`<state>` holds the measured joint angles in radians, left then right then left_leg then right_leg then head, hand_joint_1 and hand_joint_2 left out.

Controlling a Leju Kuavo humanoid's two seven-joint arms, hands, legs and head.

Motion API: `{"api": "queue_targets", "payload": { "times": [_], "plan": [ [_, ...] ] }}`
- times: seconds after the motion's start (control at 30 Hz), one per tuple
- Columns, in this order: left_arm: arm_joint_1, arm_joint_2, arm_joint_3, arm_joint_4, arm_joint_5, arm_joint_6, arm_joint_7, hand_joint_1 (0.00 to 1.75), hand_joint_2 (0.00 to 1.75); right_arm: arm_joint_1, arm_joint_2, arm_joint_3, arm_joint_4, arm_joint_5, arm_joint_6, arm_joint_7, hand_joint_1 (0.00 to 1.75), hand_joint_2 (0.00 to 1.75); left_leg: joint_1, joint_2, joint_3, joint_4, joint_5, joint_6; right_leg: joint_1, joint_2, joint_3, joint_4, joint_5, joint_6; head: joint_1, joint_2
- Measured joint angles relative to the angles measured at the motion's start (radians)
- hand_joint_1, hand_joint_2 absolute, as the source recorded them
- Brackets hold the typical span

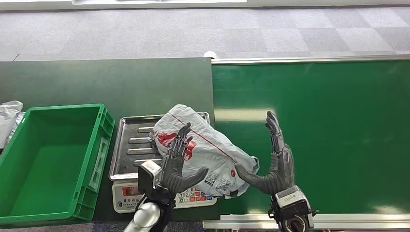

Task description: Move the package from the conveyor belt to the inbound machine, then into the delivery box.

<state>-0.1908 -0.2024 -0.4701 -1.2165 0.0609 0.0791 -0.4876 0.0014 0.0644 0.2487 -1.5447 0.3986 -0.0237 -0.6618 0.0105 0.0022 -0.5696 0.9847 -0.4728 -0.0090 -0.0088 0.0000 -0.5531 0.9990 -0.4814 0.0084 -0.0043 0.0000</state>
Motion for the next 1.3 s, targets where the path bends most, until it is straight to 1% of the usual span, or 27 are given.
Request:
{"api": "queue_targets", "payload": {
  "times": [0.13, 0.2, 0.33, 0.47, 0.5, 0.57, 0.7, 0.77, 0.9, 1.03, 1.17, 1.23, 1.3],
  "plan": [
    [-0.053, 0.0, 0.02, 0.048, -0.12, 0.033, 0.058, 0.0, 1.75, 0.026, -0.008, -0.017, -0.074, 0.0, 0.0, -0.001, 0.0, 1.75, 0.0, 0.0, 0.0, 0.0, 0.0, 0.0, 0.0, 0.0, 0.0, 0.0, 0.0, 0.0, 0.0, 0.0],
    [-0.079, 0.0, 0.03, 0.068, -0.219, 0.073, 0.103, 0.0, 1.75, 0.03, -0.01, -0.021, -0.103, -0.002, 0.009, -0.004, 0.0, 1.75, 0.0, 0.0, 0.0, 0.0, 0.0, 0.0, 0.0, 0.0, 0.0, 0.0, 0.0, 0.0, 0.0, 0.0],
    [-0.131, 0.004, 0.05, 0.115, -0.48, 0.167, 0.223, 0.0, 1.75, 0.024, -0.009, -0.022, -0.143, -0.004, 0.052, -0.006, 0.0, 1.75, 0.0, 0.0, 0.0, 0.0, 0.0, 0.0, 0.0, 0.0, 0.001, 0.0, 0.0, 0.0, 0.0, 0.0],
    [-0.168, 0.017, 0.079, 0.183, -0.789, 0.252, 0.39, 0.02, 1.75, -0.004, -0.003, -0.022, -0.149, -0.002, 0.086, -0.003, 0.0, 1.75, 0.0, 0.0, 0.0, 0.0, 0.0, 0.0, 0.0, 0.0, 0.001, 0.0, 0.0, 0.0, 0.0, 0.0],
    [-0.175, 0.02, 0.088, 0.199, -0.849, 0.266, 0.421, 0.02, 1.75, -0.01, -0.002, -0.022, -0.149, -0.001, 0.089, -0.003, 0.0, 1.75, 0.0, 0.0, 0.0, 0.0, 0.0, 0.0, 0.0, 0.0, 0.001, 0.0, 0.0, 0.0, 0.0, 0.0],
    [-0.187, 0.026, 0.103, 0.225, -0.912, 0.281, 0.453, 0.02, 1.75, -0.018, 0.0, -0.022, -0.149, -0.001, 0.092, -0.003, 0.0, 1.75, 0.0, 0.0, 0.0, 0.0, 0.0, 0.0, 0.0, 0.0, 0.001, 0.0, 0.0, 0.0, 0.0, 0.0],
    [-0.201, 0.032, 0.12, 0.254, -0.937, 0.285, 0.467, 1.75, 1.75, -0.025, 0.001, -0.023, -0.149, -0.001, 0.095, -0.003, 0.0, 1.75, 0.0, 0.0, 0.001, 0.0, 0.0, 0.0, 0.0, 0.0, 0.001, 0.001, 0.0, 0.0, 0.0, 0.0],
    [-0.205, 0.033, 0.127, 0.264, -0.978, 0.27, 0.494, 1.75, 1.75, -0.025, 0.002, -0.023, -0.149, 0.0, 0.098, -0.003, 0.0, 1.75, 0.0, 0.0, 0.001, 0.0, 0.0, 0.0, 0.0, 0.0, 0.002, 0.0, 0.0, 0.0, 0.0, 0.0],
    [-0.22, 0.034, 0.158, 0.284, -1.127, 0.207, 0.563, 1.75, 1.75, -0.025, 0.01, -0.027, -0.149, 0.006, 0.104, -0.003, 0.0, 1.75, 0.0, 0.0, 0.004, 0.0, 0.0, 0.0, 0.0, 0.0, 0.006, 0.0, 0.0, 0.0, 0.0, 0.0],
    [-0.247, 0.038, 0.187, 0.312, -1.216, 0.155, 0.577, 1.75, 1.75, -0.025, 0.016, -0.034, -0.149, 0.014, 0.105, -0.002, 0.0, 1.75, 0.0, 0.001, 0.01, -0.001, 0.0, 0.0, 0.0, 0.0, 0.011, 0.0, 0.0, -0.001, 0.0, 0.0],
    [-0.268, 0.039, 0.212, 0.337, -1.232, 0.156, 0.559, 1.75, 1.75, -0.021, 0.018, -0.04, -0.151, 0.018, 0.103, -0.002, 0.0, 1.75, 0.0, 0.003, 0.014, -0.001, 0.0, 0.0, 0.001, 0.002, 0.015, 0.0, 0.0, -0.001, 0.0, 0.0],
    [-0.267, 0.039, 0.229, 0.339, -1.206, 0.18, 0.522, 1.75, 1.75, -0.016, 0.018, -0.043, -0.152, 0.017, 0.097, -0.002, 0.0, 1.75, 0.001, 0.004, 0.015, -0.001, 0.0, -0.001, 0.001, 0.002, 0.015, 0.0, 0.001, -0.002, 0.0, 0.0],
    [-0.259, 0.039, 0.25, 0.334, -1.145, 0.21, 0.461, 1.75, 1.75, -0.01, 0.018, -0.046, -0.153, 0.016, 0.089, -0.004, 0.0, 1.75, 0.001, 0.004, 0.015, -0.001, 0.0, -0.001, 0.001, 0.002, 0.014, 0.001, 0.001, -0.002, 0.0, 0.0]
  ]
}}
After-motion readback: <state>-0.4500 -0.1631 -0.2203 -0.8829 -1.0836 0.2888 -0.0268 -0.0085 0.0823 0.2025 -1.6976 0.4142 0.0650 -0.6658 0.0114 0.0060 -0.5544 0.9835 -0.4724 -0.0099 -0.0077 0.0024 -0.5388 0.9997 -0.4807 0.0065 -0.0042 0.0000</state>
